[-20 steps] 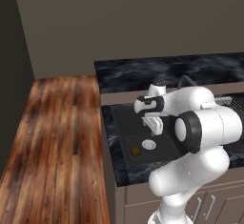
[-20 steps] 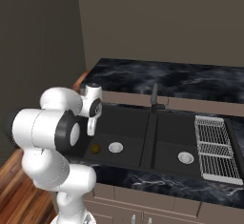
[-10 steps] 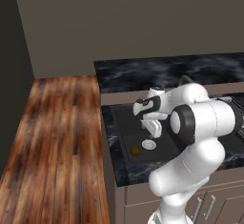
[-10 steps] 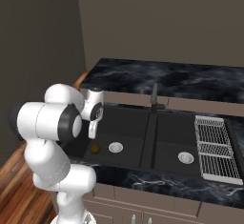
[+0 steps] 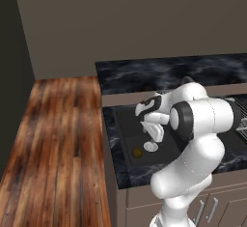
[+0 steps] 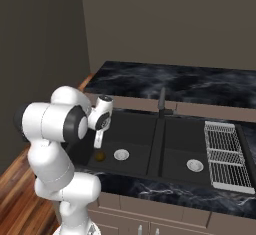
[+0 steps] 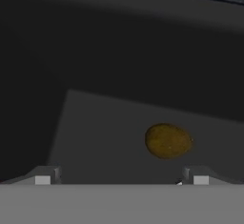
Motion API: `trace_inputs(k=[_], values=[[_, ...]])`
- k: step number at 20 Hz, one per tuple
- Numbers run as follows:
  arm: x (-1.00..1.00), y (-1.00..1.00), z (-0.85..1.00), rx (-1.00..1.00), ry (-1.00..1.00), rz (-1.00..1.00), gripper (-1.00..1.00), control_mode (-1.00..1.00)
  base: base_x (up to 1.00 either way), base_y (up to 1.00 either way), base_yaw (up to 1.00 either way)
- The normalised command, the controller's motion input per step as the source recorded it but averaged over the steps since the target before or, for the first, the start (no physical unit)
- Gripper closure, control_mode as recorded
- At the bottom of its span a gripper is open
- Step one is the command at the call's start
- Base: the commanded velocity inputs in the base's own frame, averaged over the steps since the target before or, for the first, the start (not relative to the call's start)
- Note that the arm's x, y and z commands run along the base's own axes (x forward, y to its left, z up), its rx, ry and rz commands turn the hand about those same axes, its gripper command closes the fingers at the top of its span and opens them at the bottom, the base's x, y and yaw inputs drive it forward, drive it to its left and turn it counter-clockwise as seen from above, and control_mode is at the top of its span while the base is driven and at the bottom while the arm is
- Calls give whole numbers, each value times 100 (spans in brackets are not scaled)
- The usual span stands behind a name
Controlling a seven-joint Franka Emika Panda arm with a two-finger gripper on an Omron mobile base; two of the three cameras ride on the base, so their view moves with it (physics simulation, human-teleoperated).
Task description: Pick the eggplants from the cabinet and place them in one bowl. Pick the avocado from the sink and place it in the other bowl.
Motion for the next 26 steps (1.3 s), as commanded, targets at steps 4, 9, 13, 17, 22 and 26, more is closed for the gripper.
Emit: trace_inputs(k=[4, 9, 13, 17, 22, 26], values=[[0, 11, -27, 0, 0, 0, -100, -100, 0, 0, 0], [3, 0, -24, 0, 0, -1, -100, -100, 0, 0, 0], [8, 0, -23, 2, 0, 0, -100, -100, 0, 0, 0], [14, 0, -22, 4, 0, 0, -100, -100, 0, 0, 0], [25, -17, -6, 5, 0, 0, -100, -100, 0, 0, 0], [21, -6, -22, 2, 0, 0, -100, -100, 0, 0, 0]])
